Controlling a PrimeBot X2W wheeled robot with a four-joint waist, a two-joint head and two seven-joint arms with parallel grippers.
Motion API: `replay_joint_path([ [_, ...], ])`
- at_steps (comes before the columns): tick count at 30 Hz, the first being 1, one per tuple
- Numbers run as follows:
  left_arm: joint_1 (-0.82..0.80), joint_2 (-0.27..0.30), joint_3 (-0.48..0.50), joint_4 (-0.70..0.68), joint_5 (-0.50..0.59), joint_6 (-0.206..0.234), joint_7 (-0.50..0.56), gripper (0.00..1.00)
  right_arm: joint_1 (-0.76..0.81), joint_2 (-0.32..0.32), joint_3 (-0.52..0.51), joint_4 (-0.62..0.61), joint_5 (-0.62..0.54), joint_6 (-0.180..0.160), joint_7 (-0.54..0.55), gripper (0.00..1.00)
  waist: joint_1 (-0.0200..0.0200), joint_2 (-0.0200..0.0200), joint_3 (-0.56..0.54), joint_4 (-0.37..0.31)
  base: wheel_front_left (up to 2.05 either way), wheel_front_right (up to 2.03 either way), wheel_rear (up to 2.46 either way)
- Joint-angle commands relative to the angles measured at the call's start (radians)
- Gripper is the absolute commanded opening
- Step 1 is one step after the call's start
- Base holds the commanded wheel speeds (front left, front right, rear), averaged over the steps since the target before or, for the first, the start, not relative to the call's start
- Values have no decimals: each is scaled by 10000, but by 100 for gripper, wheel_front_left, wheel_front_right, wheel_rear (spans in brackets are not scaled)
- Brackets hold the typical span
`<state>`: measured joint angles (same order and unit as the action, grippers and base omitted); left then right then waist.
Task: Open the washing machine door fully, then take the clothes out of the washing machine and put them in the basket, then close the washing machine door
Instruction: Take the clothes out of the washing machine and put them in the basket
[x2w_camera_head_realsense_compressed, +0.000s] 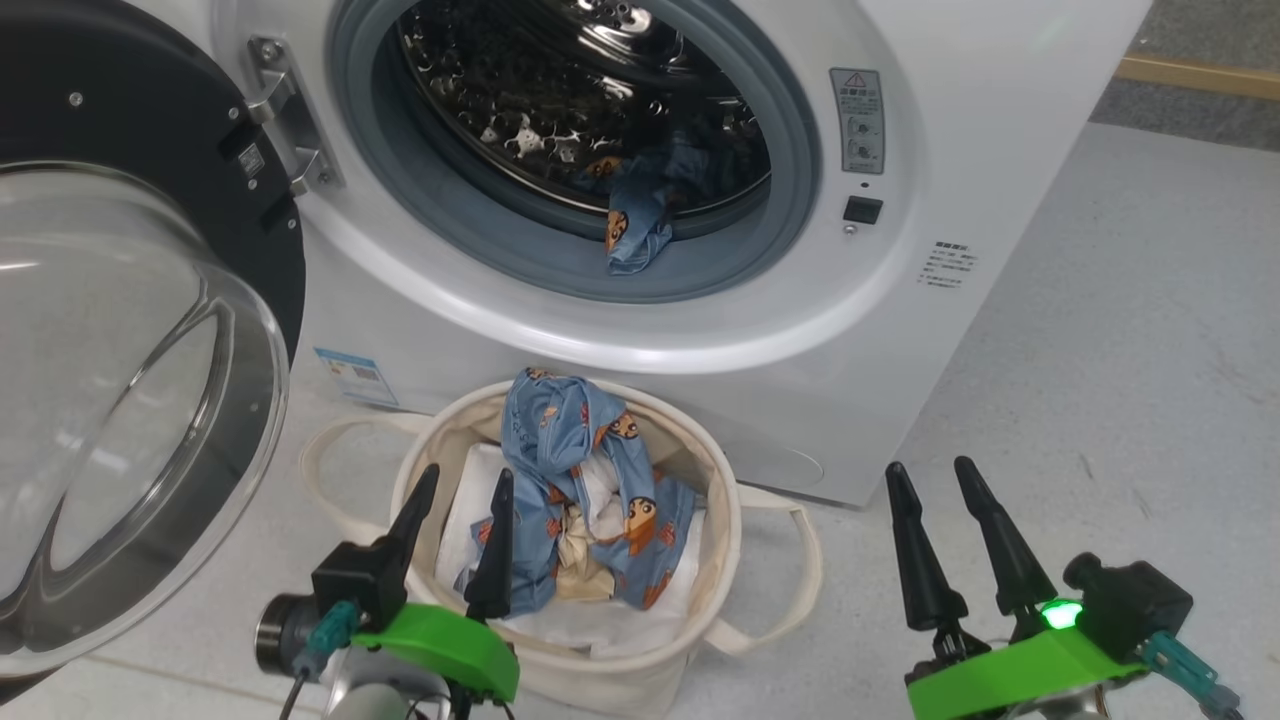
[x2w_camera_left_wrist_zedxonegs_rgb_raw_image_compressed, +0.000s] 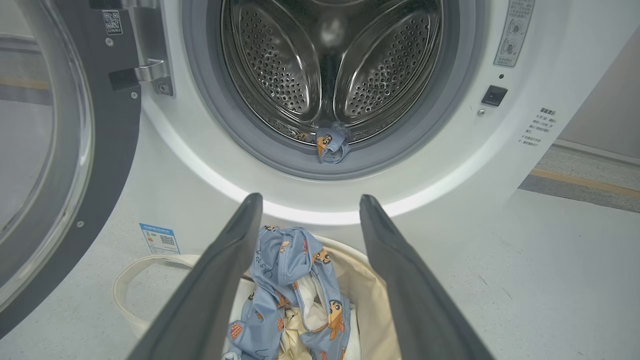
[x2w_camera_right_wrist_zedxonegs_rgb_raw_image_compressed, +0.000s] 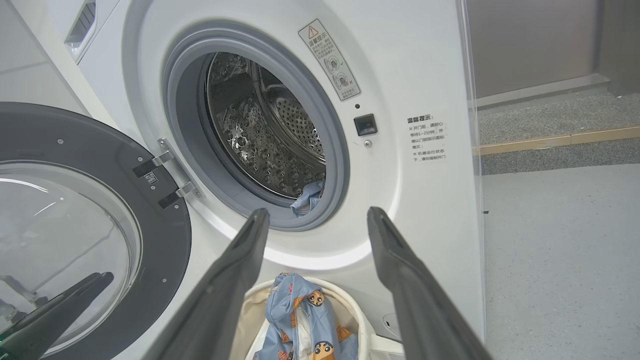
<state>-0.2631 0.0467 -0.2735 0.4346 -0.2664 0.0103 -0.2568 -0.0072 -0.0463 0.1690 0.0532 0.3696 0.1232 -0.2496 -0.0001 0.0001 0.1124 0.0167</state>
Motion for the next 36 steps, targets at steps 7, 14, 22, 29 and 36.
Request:
replay_joint_path([
  [7,-79,41,379,-23,-64,114,-49,100,5,-39,222,-297,-9,75,-122,100,1,-1,-156,-111,0,0,0],
  [14,26,38,362,105,-160,138,-49,100,52,-39,230,-300,29,75,-122,100,1,-1,-197,-170,0,0,0],
  [22,184,37,250,-176,-254,204,-49,100,121,-39,274,-287,32,75,-122,100,1,-1,-218,-189,0,0,0],
  [29,251,36,125,-329,-302,294,-49,100,158,-39,311,-299,33,75,-122,100,1,-1,-191,-192,0,0,0],
  [36,319,36,77,-390,-339,342,-49,100,188,-39,346,-313,41,75,-122,100,1,-1,-229,-215,0,0,0],
])
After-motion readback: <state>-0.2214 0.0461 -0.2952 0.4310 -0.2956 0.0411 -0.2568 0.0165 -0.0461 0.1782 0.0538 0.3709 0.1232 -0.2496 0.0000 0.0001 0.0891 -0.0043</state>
